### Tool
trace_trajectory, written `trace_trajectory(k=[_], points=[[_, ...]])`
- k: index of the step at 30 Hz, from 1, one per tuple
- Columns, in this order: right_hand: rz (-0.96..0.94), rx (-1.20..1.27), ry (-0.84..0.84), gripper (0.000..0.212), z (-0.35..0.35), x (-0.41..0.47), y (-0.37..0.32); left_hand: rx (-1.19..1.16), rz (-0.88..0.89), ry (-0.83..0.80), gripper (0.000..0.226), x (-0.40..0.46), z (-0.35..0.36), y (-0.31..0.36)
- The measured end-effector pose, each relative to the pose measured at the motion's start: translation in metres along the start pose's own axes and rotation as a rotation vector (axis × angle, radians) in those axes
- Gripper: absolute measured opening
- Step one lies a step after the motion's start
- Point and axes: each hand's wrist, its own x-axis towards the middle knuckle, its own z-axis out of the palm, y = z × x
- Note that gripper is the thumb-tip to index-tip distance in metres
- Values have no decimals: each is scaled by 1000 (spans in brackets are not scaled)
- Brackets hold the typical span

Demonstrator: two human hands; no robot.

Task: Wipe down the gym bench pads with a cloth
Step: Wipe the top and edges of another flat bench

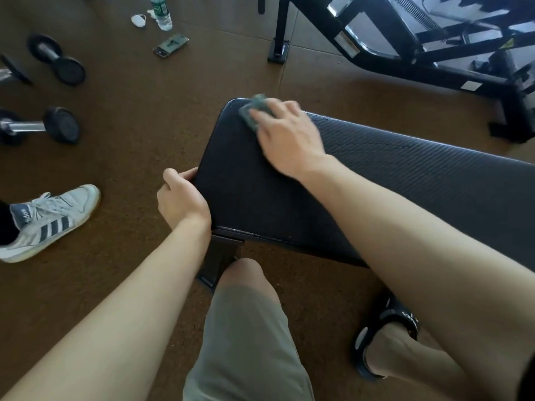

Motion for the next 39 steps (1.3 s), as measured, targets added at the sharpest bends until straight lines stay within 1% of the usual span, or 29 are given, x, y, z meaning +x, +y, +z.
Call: trace_trajectory(k=[3,5,7,9,11,13,14,16,18,19,20,22,23,25,28,29,32,34,36,37,39], points=[[376,-41,25,40,-8,-16,62,75,51,61,49,-4,3,2],[589,-79,19,42,-16,-38,97,114,73,89,49,-4,5,2],[741,-116,17,45,-21,-48,106,144,92,106,50,-4,6,3],[806,-171,40,47,-18,-41,92,162,90,120,49,-4,7,2],[748,-176,82,46,-10,-21,56,178,85,138,49,-5,8,3],[615,-93,98,38,2,1,7,198,88,139,51,-4,7,4],[522,-40,96,37,8,11,-18,208,95,138,51,-4,7,4],[280,32,72,41,15,26,-67,221,112,141,50,-4,6,5],[-16,14,-19,37,19,31,-98,233,122,159,47,-7,7,8],[-132,-14,-57,32,20,32,-102,243,123,171,45,-8,7,9],[-205,-18,-76,30,19,33,-99,255,125,178,43,-9,7,9],[-243,15,-57,30,17,30,-78,274,129,172,47,-11,7,10],[-221,43,-14,31,14,26,-61,280,125,166,49,-13,7,10],[-96,109,84,33,8,13,-18,288,110,162,49,-12,6,11],[190,102,128,35,-8,-24,53,321,118,165,55,-12,5,11],[309,77,157,36,-13,-42,76,327,127,169,56,-12,6,10],[759,5,269,36,-33,-101,130,337,143,168,55,-16,6,10],[956,-11,288,37,-43,-123,140,345,149,170,55,-19,5,11],[1042,-15,257,35,-45,-116,133,362,155,169,55,-19,5,11],[1029,-12,243,34,-44,-105,121,368,156,163,54,-19,5,11],[894,20,219,34,-37,-77,84,381,157,142,51,-20,5,12]])
